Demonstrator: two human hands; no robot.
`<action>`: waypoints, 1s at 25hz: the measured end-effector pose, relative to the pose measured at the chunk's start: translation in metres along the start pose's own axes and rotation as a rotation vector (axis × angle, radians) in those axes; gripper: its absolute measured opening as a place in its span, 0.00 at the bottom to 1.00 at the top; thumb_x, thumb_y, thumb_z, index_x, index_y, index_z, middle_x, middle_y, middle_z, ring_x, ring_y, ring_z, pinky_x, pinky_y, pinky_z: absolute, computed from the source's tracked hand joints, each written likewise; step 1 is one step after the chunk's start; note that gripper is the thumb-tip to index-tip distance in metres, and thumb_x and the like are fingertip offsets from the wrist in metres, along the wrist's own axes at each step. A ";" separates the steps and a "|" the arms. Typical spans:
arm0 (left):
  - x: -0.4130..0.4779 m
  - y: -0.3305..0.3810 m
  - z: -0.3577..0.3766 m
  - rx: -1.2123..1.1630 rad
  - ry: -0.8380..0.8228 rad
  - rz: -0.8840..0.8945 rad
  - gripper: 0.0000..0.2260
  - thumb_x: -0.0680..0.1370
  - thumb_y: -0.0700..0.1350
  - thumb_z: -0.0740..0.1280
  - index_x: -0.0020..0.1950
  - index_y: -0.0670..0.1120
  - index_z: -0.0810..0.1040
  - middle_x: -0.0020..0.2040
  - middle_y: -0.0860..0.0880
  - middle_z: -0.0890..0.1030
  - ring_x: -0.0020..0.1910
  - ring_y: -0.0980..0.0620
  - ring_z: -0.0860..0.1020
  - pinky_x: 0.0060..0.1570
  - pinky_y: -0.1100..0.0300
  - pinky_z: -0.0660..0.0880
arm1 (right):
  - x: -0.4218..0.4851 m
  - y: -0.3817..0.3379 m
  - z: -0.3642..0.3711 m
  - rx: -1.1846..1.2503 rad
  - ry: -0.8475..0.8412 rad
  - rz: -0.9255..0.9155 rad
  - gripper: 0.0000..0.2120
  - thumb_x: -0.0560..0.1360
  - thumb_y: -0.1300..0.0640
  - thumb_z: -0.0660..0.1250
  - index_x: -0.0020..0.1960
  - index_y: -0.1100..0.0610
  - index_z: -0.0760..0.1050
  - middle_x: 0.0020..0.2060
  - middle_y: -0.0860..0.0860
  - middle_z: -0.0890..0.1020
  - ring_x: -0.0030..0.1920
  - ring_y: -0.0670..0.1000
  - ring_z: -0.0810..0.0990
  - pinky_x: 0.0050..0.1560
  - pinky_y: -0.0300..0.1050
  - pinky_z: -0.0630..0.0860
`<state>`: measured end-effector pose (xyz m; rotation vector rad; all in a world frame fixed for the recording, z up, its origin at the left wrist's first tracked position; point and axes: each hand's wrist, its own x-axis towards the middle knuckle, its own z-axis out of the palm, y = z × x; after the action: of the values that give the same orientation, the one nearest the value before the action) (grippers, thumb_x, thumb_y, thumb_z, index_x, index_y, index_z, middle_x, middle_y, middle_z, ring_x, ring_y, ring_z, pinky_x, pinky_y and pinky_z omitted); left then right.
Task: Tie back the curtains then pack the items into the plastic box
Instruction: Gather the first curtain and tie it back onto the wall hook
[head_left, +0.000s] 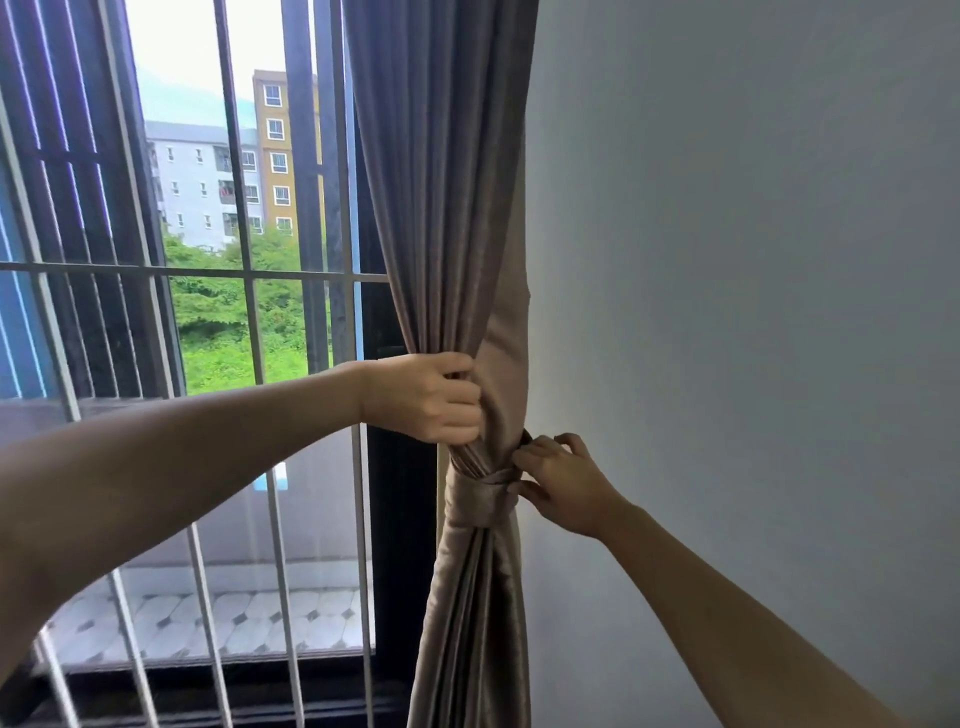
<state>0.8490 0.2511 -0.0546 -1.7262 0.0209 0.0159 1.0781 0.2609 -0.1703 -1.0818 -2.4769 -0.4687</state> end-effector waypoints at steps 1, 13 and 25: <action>-0.004 0.000 0.003 -0.020 0.018 -0.015 0.07 0.74 0.39 0.68 0.38 0.46 0.74 0.34 0.50 0.75 0.34 0.51 0.74 0.45 0.57 0.76 | 0.002 -0.001 -0.001 0.019 -0.010 -0.010 0.08 0.78 0.53 0.61 0.51 0.57 0.74 0.51 0.51 0.79 0.57 0.55 0.73 0.59 0.50 0.61; 0.081 0.003 0.006 -0.088 -0.931 -0.090 0.18 0.76 0.45 0.66 0.66 0.49 0.72 0.63 0.51 0.76 0.67 0.47 0.70 0.72 0.37 0.44 | -0.001 -0.008 0.002 0.066 -0.059 -0.021 0.08 0.78 0.54 0.62 0.51 0.58 0.74 0.51 0.50 0.79 0.58 0.51 0.71 0.61 0.45 0.60; 0.009 0.109 -0.017 -0.539 -0.093 -1.057 0.36 0.68 0.38 0.64 0.75 0.46 0.56 0.76 0.45 0.58 0.75 0.46 0.56 0.72 0.40 0.52 | -0.044 -0.010 0.033 0.519 0.239 0.409 0.28 0.71 0.63 0.68 0.68 0.62 0.65 0.63 0.56 0.72 0.65 0.54 0.71 0.64 0.39 0.62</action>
<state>0.8554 0.2174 -0.1599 -2.0688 -1.0388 -0.7316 1.0910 0.2422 -0.2216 -1.1787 -1.9364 0.1559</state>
